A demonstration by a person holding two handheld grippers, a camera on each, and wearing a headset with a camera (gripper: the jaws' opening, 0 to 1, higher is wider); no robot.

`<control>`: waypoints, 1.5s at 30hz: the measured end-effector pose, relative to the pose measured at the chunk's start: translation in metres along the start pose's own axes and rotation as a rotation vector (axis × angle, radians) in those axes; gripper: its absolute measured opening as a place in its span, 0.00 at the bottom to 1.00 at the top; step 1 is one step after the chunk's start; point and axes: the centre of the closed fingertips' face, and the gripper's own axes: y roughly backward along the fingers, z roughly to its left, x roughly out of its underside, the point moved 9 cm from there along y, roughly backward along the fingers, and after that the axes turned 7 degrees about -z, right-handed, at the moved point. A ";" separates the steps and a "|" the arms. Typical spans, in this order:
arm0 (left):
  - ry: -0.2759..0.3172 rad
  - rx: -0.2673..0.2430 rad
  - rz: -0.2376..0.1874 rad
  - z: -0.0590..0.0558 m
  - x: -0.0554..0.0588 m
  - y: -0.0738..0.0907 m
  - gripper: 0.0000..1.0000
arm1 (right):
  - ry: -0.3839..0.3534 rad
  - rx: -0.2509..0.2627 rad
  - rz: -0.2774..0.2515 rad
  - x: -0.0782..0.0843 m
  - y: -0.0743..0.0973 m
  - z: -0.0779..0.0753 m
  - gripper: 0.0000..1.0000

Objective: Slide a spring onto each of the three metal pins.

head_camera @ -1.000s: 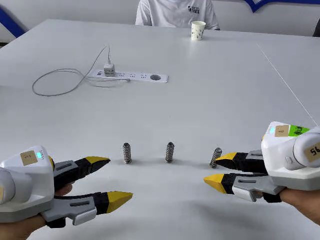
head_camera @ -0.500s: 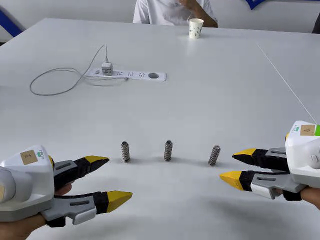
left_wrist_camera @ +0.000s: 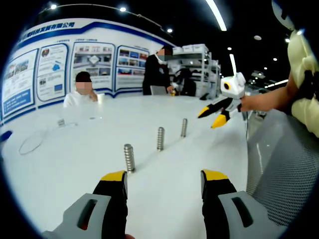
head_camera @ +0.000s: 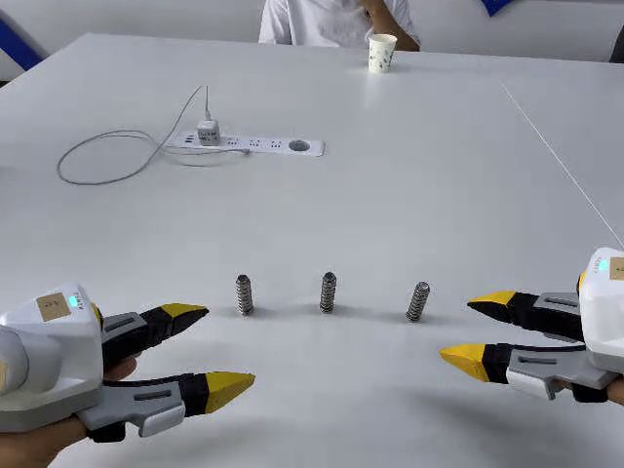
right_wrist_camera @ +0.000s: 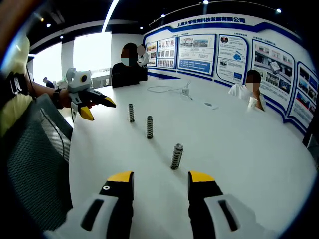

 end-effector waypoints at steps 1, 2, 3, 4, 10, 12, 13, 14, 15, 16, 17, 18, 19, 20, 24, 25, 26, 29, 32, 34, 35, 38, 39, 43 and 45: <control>0.001 -0.002 0.001 0.000 0.000 0.000 0.61 | 0.002 -0.002 -0.001 0.000 0.000 0.000 0.45; 0.002 -0.002 0.001 0.000 0.001 0.000 0.61 | 0.003 -0.003 -0.003 0.001 0.000 0.000 0.46; 0.003 -0.003 0.001 0.000 0.001 0.000 0.61 | 0.003 -0.004 -0.005 0.001 0.000 0.000 0.46; 0.003 -0.003 0.001 0.000 0.001 0.000 0.61 | 0.004 -0.004 -0.008 0.001 0.000 0.000 0.47; 0.006 -0.008 0.002 0.001 0.001 0.001 0.61 | -0.001 0.003 -0.020 0.002 0.002 -0.002 0.49; 0.008 -0.010 0.001 0.002 0.001 0.002 0.61 | -0.002 0.006 -0.020 0.003 0.002 -0.002 0.49; 0.009 -0.011 0.002 0.002 0.001 0.002 0.62 | -0.003 0.006 -0.023 0.003 0.003 -0.002 0.49; 0.009 -0.011 0.002 0.002 0.002 0.002 0.62 | -0.004 0.007 -0.023 0.003 0.003 -0.002 0.50; 0.010 -0.011 0.002 0.002 0.002 0.002 0.62 | -0.004 0.009 -0.024 0.003 0.003 -0.002 0.50; 0.010 -0.011 0.003 0.003 0.002 0.002 0.62 | -0.004 0.009 -0.025 0.004 0.004 -0.002 0.51; 0.010 -0.012 0.003 0.003 0.002 0.002 0.62 | -0.004 0.010 -0.026 0.004 0.004 -0.003 0.51; 0.010 -0.012 0.003 0.002 0.002 0.002 0.62 | -0.005 0.009 -0.027 0.004 0.004 -0.003 0.51; 0.010 -0.012 0.004 0.002 0.002 0.002 0.62 | -0.003 0.010 -0.026 0.004 0.004 -0.003 0.51; 0.010 -0.012 0.005 0.002 0.002 0.002 0.62 | -0.001 0.011 -0.026 0.004 0.004 -0.003 0.51; 0.011 -0.013 0.006 0.003 0.002 0.002 0.62 | 0.001 0.012 -0.031 0.003 0.004 -0.003 0.53; 0.010 -0.014 0.006 0.003 0.002 0.003 0.62 | 0.001 0.012 -0.031 0.003 0.004 -0.003 0.53; 0.011 -0.015 0.006 0.003 0.002 0.003 0.62 | 0.001 0.012 -0.032 0.003 0.004 -0.003 0.53; 0.010 -0.016 0.007 0.003 0.002 0.004 0.62 | 0.002 0.012 -0.035 0.002 0.004 -0.003 0.53; 0.010 -0.017 0.007 0.003 0.002 0.004 0.62 | 0.003 0.013 -0.037 0.001 0.004 -0.003 0.54; 0.011 -0.017 0.008 0.003 0.002 0.004 0.62 | 0.005 0.012 -0.038 0.001 0.004 -0.003 0.54; 0.011 -0.017 0.008 0.003 0.002 0.004 0.62 | 0.006 0.013 -0.038 0.001 0.004 -0.003 0.55; 0.011 -0.017 0.008 0.003 0.002 0.004 0.62 | 0.004 0.012 -0.039 0.001 0.004 -0.003 0.55; 0.010 -0.016 0.008 0.003 0.002 0.004 0.62 | 0.003 0.013 -0.039 0.001 0.004 -0.003 0.55; 0.010 -0.016 0.010 0.003 0.002 0.004 0.62 | 0.000 0.011 -0.040 0.001 0.003 -0.002 0.56; 0.012 -0.017 0.008 0.003 0.002 0.004 0.62 | -0.002 0.010 -0.041 0.001 0.003 -0.002 0.56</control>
